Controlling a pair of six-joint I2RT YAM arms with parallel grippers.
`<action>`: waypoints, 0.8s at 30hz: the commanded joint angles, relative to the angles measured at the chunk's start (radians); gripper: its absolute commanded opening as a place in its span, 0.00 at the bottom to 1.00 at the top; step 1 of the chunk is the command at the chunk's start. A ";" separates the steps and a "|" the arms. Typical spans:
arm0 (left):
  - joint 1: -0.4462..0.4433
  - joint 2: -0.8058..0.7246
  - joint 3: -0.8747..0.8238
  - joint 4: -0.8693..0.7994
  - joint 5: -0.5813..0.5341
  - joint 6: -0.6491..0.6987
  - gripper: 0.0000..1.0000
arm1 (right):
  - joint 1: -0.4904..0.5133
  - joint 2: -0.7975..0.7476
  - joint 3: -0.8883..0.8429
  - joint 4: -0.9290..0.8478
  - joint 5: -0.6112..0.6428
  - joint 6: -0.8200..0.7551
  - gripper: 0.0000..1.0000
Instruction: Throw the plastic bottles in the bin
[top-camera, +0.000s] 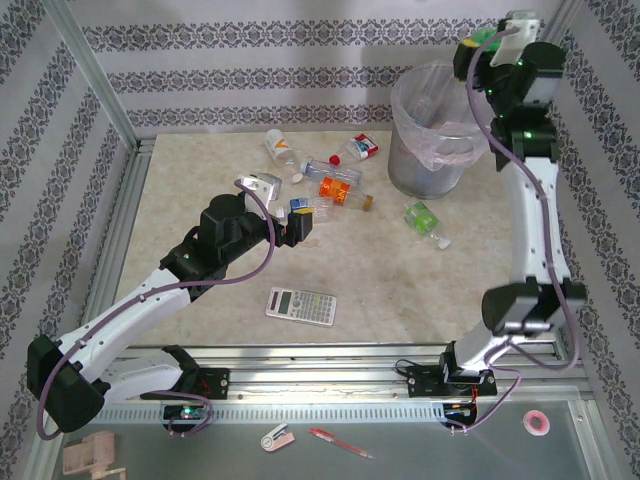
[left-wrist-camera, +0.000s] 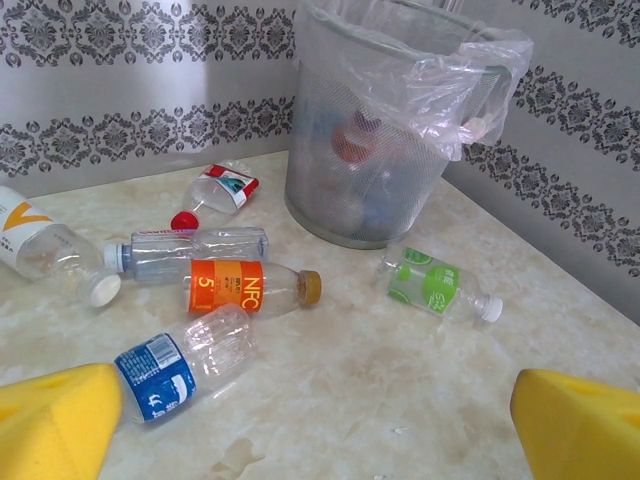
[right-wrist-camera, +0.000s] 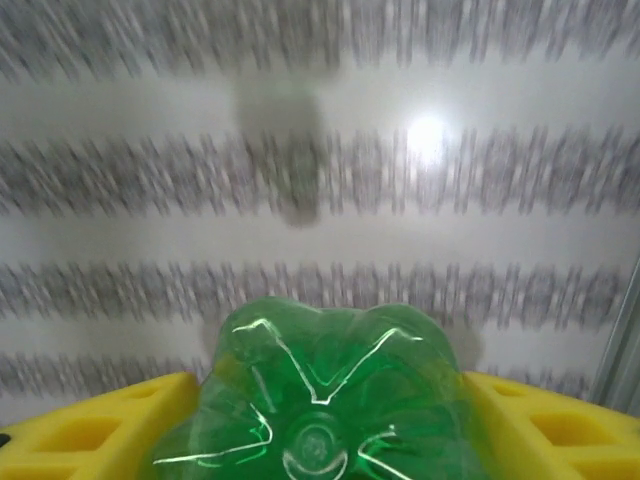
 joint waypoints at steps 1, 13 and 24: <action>-0.004 -0.007 0.015 -0.025 -0.028 -0.019 1.00 | -0.013 0.067 0.066 -0.233 -0.081 0.054 0.72; 0.012 0.036 0.048 -0.068 -0.063 -0.083 1.00 | 0.004 -0.036 0.015 -0.215 -0.143 -0.021 0.93; 0.045 0.131 0.145 -0.224 -0.062 -0.175 1.00 | 0.023 -0.117 -0.050 -0.221 -0.233 -0.022 0.97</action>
